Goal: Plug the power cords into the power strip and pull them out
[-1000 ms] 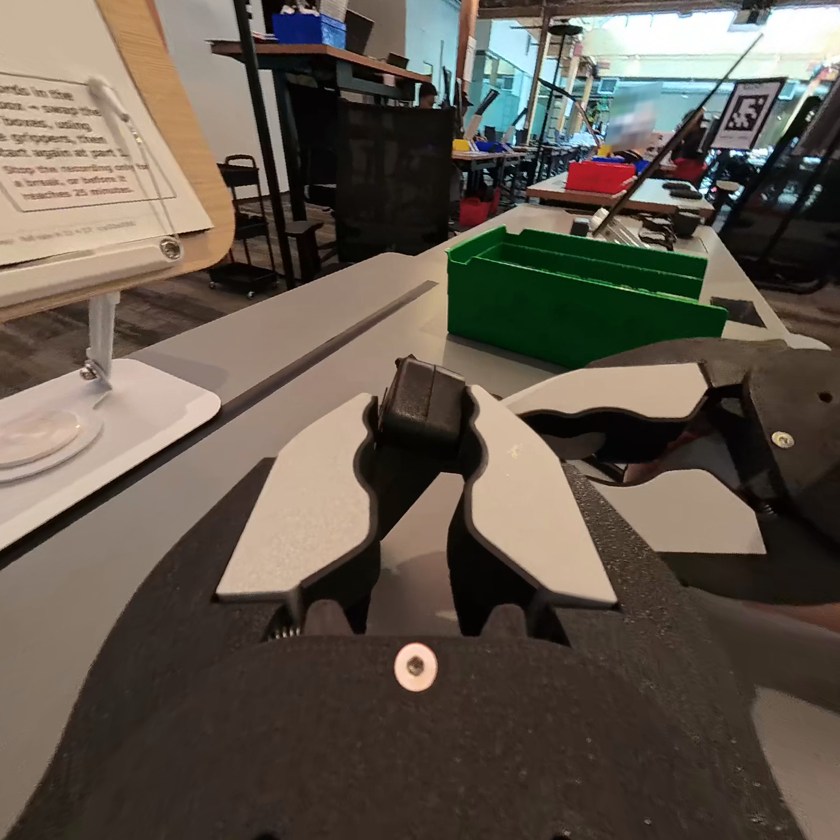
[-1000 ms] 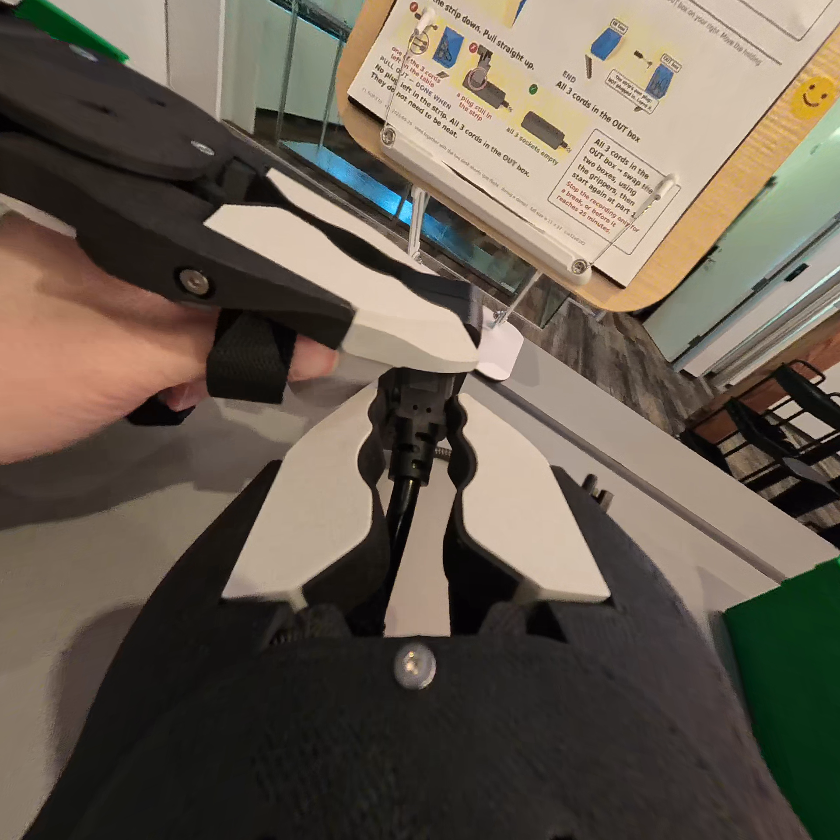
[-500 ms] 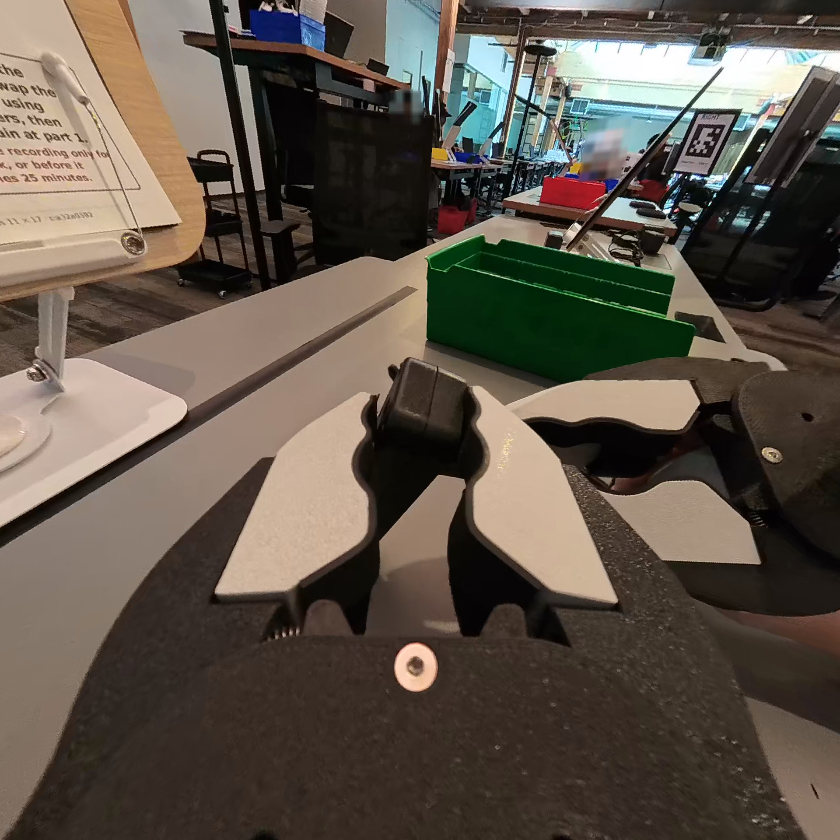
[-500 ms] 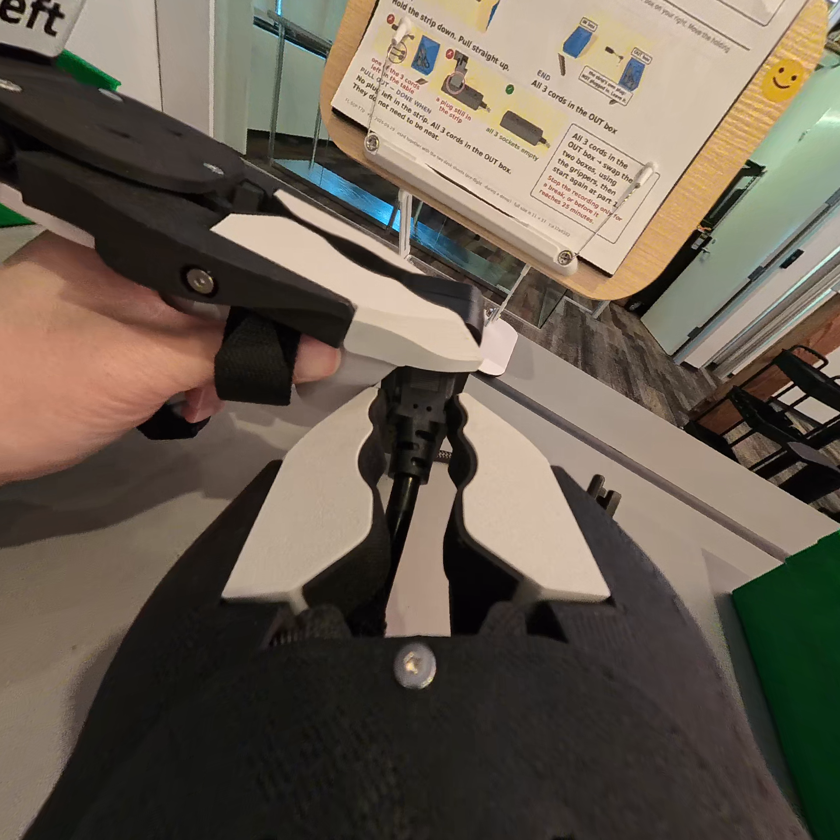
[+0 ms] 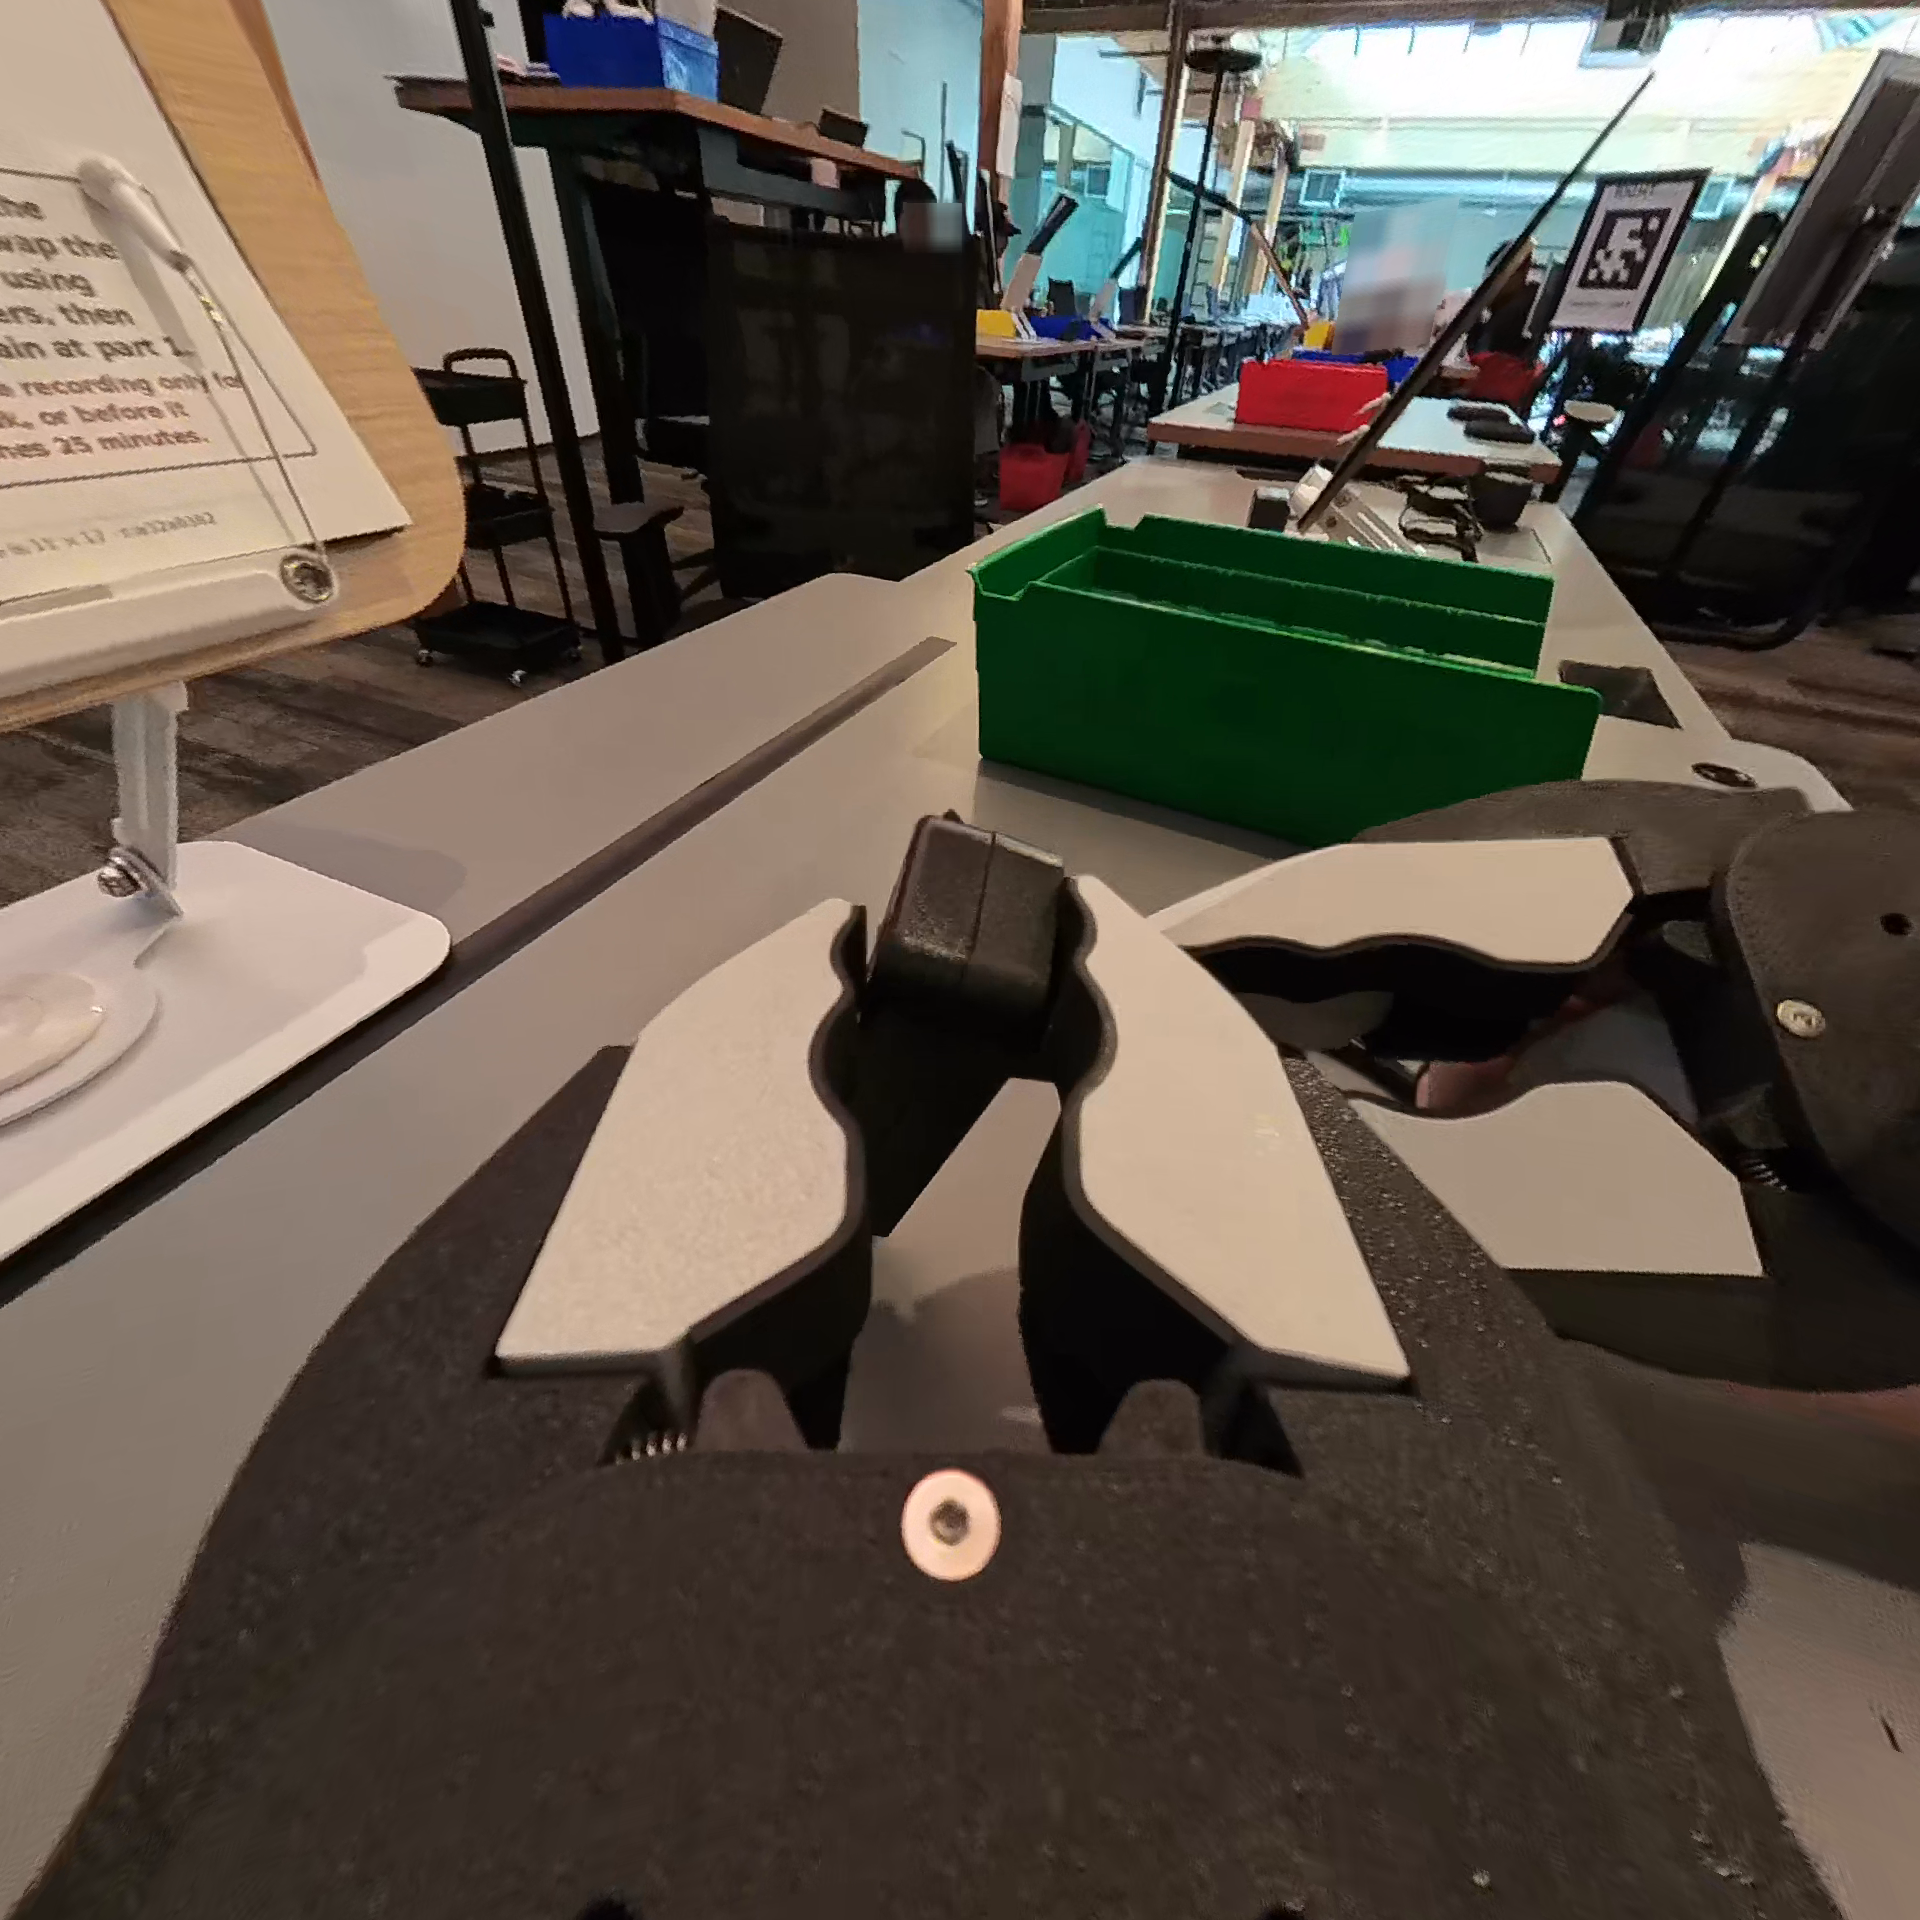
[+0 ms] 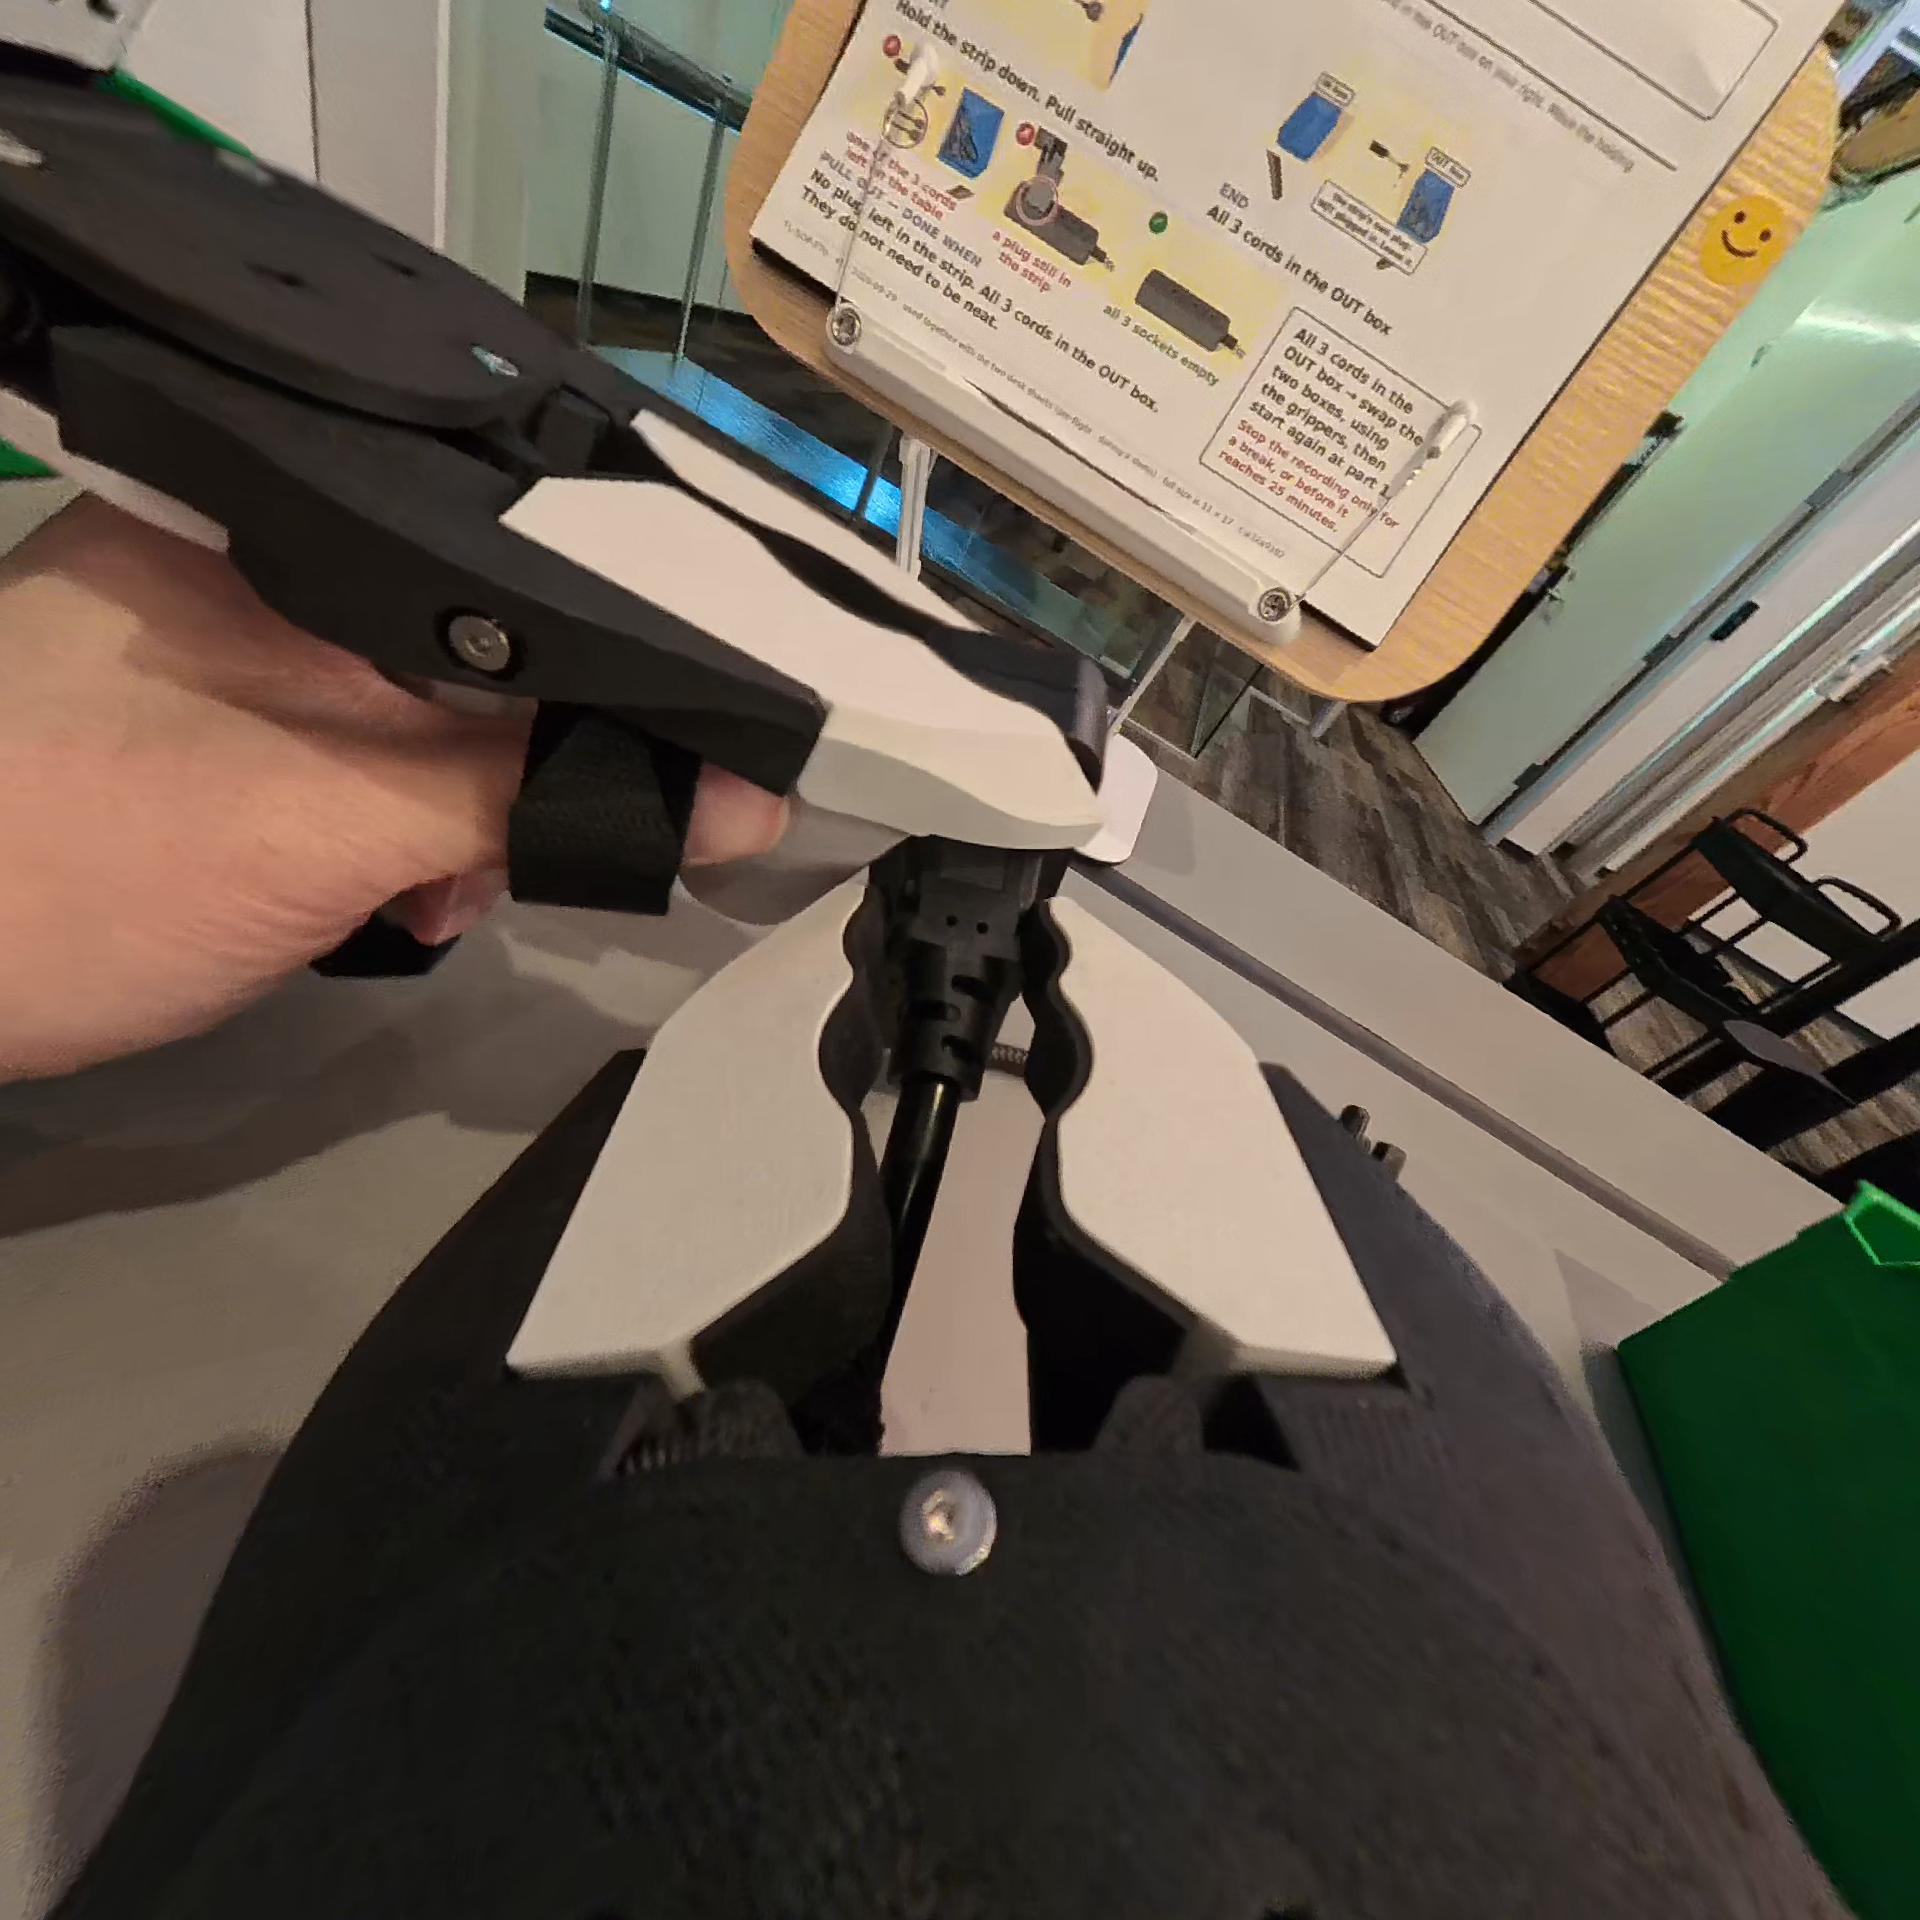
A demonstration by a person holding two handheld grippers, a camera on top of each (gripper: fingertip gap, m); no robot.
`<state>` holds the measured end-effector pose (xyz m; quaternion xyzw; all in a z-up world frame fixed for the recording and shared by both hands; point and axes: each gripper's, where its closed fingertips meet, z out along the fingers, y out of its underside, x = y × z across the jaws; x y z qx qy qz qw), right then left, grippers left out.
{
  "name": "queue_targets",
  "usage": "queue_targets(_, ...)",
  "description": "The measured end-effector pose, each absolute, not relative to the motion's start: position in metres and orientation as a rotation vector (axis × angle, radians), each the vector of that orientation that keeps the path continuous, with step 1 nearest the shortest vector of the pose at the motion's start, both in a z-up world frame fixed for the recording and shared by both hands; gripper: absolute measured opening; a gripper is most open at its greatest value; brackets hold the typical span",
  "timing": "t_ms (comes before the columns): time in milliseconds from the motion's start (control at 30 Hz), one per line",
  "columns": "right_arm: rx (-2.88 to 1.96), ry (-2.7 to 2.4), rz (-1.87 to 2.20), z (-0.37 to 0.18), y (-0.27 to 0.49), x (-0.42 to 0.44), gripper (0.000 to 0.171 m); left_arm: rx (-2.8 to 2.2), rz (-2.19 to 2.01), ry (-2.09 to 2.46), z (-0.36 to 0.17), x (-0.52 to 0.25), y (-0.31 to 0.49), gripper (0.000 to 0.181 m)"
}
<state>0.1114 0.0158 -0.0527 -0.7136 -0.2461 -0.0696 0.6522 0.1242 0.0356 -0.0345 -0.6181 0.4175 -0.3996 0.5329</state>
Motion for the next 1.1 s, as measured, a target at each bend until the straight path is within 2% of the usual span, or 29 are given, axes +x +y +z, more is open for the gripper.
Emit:
queue_targets(233,-1.585,-0.621,-0.150,-0.052,0.009,0.114,0.028,-1.507,-1.040,1.013,-0.035,0.127,0.029,0.033)
queue_targets(333,-1.574,-0.593,-0.096,-0.051,0.009,0.118,0.028,-1.525,-0.941,1.044,-0.033,0.131,0.027,0.033)
queue_targets(367,-1.562,-0.584,-0.057,-0.050,0.008,0.121,0.028,-1.544,-0.928,1.069,-0.030,0.133,0.026,0.039)
queue_targets(400,-1.550,-0.572,-0.021,-0.048,0.008,0.124,0.027,-1.507,-0.954,1.073,-0.019,0.132,0.023,0.044)
queue_targets(433,-1.553,-0.551,0.018,-0.046,0.008,0.128,0.027,-1.427,-1.007,1.033,-0.001,0.125,0.021,0.039)
queue_targets(500,-1.542,-0.519,0.098,-0.042,0.008,0.135,0.027,-1.269,-1.085,0.905,0.037,0.096,0.025,0.041)
queue_targets(567,-1.525,-0.506,0.146,-0.038,0.006,0.139,0.027,-1.193,-1.092,0.897,0.048,0.067,0.029,0.044)
queue_targets(700,-1.485,-0.571,0.223,-0.037,0.001,0.129,0.026,-1.392,-0.984,1.144,-0.016,0.064,0.036,0.062)
queue_targets(733,-1.474,-0.593,0.240,-0.037,-0.001,0.124,0.026,-1.396,-1.025,1.184,-0.025,0.071,0.030,0.061)
queue_targets(900,-1.431,-0.691,0.356,-0.040,-0.008,0.110,0.026,-1.293,-1.044,1.317,-0.027,0.094,0.001,0.063)
queue_targets(1000,-1.419,-0.706,0.429,-0.041,-0.010,0.109,0.026,-1.256,-1.124,1.348,-0.020,0.087,-0.009,0.058)
queue_targets(1100,-1.419,-0.696,0.473,-0.041,-0.010,0.110,0.026,-1.338,-0.962,1.436,-0.041,0.081,-0.001,0.060)
